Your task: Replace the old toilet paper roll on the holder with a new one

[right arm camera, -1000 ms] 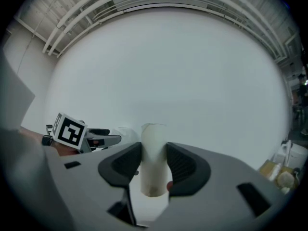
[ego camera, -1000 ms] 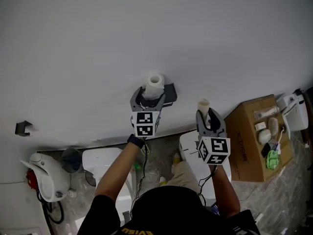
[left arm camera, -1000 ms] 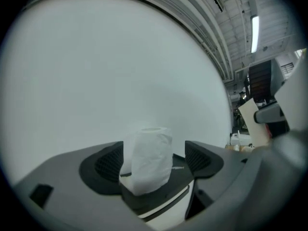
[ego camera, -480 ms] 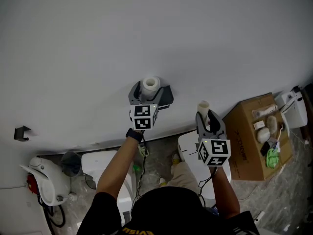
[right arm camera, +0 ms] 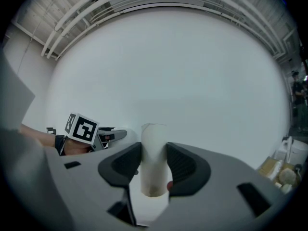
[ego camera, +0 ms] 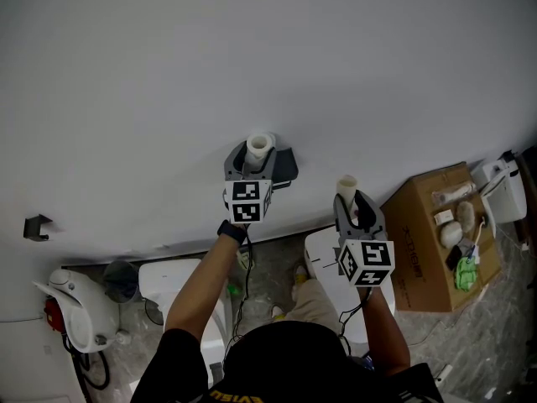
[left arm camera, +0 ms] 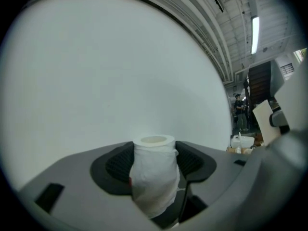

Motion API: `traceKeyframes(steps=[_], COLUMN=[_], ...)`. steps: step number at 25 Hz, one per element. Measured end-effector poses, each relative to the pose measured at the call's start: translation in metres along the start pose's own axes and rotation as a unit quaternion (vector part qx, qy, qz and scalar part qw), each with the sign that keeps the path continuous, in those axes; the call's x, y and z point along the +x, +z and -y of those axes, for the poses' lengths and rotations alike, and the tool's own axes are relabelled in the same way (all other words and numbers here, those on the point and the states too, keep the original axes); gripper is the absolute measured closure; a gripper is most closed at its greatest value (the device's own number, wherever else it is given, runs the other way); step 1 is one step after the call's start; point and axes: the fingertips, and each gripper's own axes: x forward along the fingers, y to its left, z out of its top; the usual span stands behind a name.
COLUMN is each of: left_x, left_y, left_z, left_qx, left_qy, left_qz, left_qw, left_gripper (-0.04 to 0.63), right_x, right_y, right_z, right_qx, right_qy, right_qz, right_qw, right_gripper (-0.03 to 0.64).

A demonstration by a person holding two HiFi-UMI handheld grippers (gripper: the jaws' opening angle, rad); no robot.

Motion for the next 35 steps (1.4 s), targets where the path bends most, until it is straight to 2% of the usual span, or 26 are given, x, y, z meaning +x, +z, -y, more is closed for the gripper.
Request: traceKeyframes(steps=[8,17,30,35], left_x=[0.000,-0.007,-0.002,-0.002], left_y=[0.001,0.028,0.065,0.073], left_z=[-0.001,0.006,0.048,0.079], left_qx=[0.001,0.020,0.036,0.041], left_qy=[0.003,-0.004,-0.046,-0.080], left_qz=[-0.002,0.026,0.056,0.061], left_qw=[1.0000,0.9995,0.9967,0.9941], left_gripper=[0.324,0.324,0.324,0.324], right_x=[-0.001,-0.006,-0.020,-0.027], right_y=[-0.001,0.001,0.001,-0.002], right_z=[0.000,0.003,0.016,0.029], right_qx=[0.005,0.005,0.008,0.009], right_qy=[0.004,0.000,-0.017,-0.028], right_qz=[0.001,0.006,0.009,0.006], right_qw=[1.000,1.000,1.000,1.000], right_gripper=[0.448,0.448,0.448,0.448])
